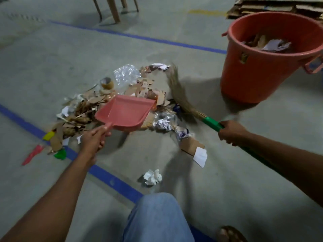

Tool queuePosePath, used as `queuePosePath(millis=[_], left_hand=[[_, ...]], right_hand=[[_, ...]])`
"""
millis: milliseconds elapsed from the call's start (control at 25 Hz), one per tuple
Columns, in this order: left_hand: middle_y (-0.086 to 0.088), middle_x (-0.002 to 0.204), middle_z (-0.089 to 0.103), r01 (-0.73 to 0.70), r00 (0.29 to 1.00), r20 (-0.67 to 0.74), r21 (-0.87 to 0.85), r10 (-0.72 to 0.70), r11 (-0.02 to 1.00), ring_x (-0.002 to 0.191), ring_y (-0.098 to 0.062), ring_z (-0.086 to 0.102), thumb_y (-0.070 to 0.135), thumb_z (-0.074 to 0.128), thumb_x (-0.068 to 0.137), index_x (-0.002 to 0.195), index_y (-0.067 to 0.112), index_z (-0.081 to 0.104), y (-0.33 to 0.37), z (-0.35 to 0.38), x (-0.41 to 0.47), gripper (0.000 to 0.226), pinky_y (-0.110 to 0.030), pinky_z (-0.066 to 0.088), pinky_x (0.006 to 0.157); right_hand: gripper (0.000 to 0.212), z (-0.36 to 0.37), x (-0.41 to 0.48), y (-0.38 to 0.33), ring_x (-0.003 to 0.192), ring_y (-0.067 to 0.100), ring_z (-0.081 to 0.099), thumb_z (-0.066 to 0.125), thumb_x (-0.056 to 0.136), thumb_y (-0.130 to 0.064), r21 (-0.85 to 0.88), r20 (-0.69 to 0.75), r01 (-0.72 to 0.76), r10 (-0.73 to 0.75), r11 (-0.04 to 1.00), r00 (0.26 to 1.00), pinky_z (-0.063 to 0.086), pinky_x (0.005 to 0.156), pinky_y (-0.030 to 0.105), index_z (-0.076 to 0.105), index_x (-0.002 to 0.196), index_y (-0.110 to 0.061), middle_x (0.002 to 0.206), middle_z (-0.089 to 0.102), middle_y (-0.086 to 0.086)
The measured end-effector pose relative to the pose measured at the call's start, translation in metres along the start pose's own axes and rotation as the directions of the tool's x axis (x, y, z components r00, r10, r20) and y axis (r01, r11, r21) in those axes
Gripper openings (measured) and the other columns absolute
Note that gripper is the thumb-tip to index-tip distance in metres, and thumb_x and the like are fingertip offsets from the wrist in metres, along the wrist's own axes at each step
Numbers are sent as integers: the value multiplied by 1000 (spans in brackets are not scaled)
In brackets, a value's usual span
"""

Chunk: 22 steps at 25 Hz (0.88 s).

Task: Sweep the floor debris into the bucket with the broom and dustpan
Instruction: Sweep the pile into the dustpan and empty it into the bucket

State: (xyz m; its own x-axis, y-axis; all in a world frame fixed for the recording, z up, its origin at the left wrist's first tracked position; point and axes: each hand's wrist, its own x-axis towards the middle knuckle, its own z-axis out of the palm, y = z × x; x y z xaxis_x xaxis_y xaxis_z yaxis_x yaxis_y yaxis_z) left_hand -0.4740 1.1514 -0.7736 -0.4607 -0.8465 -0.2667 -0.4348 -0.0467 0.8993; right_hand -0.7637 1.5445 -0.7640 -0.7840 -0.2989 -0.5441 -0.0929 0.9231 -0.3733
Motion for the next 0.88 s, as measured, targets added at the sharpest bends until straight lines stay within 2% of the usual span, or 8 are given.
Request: queuePosePath(millis=[80,160,280,480,680,800,880], left_hand=[[-10,91,77,94,992,-85,-17,-95,995,40,-1,37,28,69,94,119,16,75,-51,-47,-17,28,-12,27,36],[-6,82,75,175,973,-146,-29,-178,984,40,-2,35,24,70,94,118,12,75,-90,-84,-44,28,-12,27,37],[-12,83,72,264,951,-165,0,-261,964,39,-4,34,19,69,96,121,6,73,-128,-108,-83,29,-13,27,37],[-8,80,74,259,962,-89,-15,-259,966,51,-11,36,22,70,96,124,13,73,-151,-77,-94,29,-16,31,41],[-3,84,73,206,976,-63,-48,-209,977,53,-8,43,33,68,98,124,17,73,-133,-21,-61,32,-20,37,46],[-2,90,74,201,977,-68,-48,-204,978,61,-10,49,39,66,98,126,20,71,-113,9,-35,33,-27,43,58],[-2,90,74,191,978,-76,-49,-194,980,65,-11,51,40,66,98,128,20,70,-107,19,-20,37,-30,44,66]], right_hand=[[47,18,1,-13,67,25,64,60,83,-7,9,3,32,-32,999,999,60,53,36,58,131,-10,87,68,15],[47,31,3,-27,64,26,63,59,84,-7,-8,-13,87,-87,996,996,56,48,32,58,131,-8,85,67,16],[50,51,5,-52,61,26,64,57,85,-7,-60,18,165,-165,984,986,53,44,30,57,136,-9,83,67,16],[52,76,4,-77,59,29,65,56,84,-5,-93,67,261,-255,961,965,58,45,36,57,136,-11,82,67,16],[40,77,-3,-79,54,36,69,54,79,-6,-135,63,324,-319,936,946,58,42,43,63,117,-13,77,68,18],[46,79,-10,-77,49,32,65,54,78,-5,-162,84,369,-359,915,929,54,39,34,64,121,-16,74,66,15],[51,79,-13,-74,52,25,62,55,76,-7,-219,98,394,-381,893,919,51,42,31,65,124,-18,76,65,10]])
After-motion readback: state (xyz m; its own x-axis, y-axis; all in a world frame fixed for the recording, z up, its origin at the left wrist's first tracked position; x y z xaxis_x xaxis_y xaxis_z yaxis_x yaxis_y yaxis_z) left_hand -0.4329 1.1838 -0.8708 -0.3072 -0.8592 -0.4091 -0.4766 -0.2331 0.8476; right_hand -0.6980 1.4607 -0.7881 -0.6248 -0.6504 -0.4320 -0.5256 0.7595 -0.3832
